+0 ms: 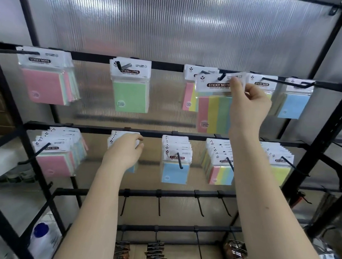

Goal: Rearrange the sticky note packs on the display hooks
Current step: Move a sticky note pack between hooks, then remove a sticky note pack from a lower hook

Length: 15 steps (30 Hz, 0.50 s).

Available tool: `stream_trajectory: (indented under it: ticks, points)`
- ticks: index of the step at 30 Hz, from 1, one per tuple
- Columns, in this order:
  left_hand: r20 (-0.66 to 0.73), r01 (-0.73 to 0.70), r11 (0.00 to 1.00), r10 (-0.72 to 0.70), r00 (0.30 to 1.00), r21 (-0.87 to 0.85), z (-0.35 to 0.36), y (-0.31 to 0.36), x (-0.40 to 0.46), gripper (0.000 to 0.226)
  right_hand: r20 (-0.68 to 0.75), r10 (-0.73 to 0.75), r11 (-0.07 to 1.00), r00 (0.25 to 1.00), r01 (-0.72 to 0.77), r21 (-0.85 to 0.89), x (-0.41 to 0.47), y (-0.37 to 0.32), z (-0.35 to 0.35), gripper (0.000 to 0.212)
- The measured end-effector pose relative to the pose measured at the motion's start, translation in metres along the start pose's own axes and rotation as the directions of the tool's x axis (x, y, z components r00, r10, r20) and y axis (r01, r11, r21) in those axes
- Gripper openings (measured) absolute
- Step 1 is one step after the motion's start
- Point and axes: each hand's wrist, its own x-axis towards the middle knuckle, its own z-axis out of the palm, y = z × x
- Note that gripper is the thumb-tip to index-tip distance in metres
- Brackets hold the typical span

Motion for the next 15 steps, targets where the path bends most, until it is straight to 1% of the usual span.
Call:
stream_trajectory:
  ticks: [2, 5, 7, 11, 15]
  points:
    - [0.011, -0.01, 1.0, 0.01, 1.0, 0.007, 0.001, 0.0, 0.0, 0.03, 0.011, 0.024, 1.0, 1.0, -0.024, -0.018, 0.003, 0.006, 0.002, 0.048]
    - [0.016, -0.028, 1.0, 0.029, 0.999, -0.007, 0.003, 0.001, 0.0, 0.031, 0.038, 0.082, 0.996, 0.996, -0.081, -0.048, 0.012, 0.015, 0.009, 0.034]
    - [0.018, -0.025, 1.0, 0.025, 1.0, -0.006, 0.002, 0.002, 0.001, 0.032, 0.05, 0.121, 0.991, 0.991, -0.117, -0.07, 0.022, 0.02, 0.016, 0.03]
    - [0.024, -0.02, 0.999, 0.019, 1.0, 0.026, 0.0, 0.006, 0.004, 0.032, 0.065, 0.17, 0.98, 0.983, -0.162, -0.115, 0.039, 0.035, 0.029, 0.032]
    - [0.023, -0.022, 0.999, 0.021, 1.0, 0.046, -0.005, 0.011, 0.008, 0.03, 0.058, 0.254, 0.962, 0.965, -0.246, -0.123, 0.052, 0.051, 0.042, 0.029]
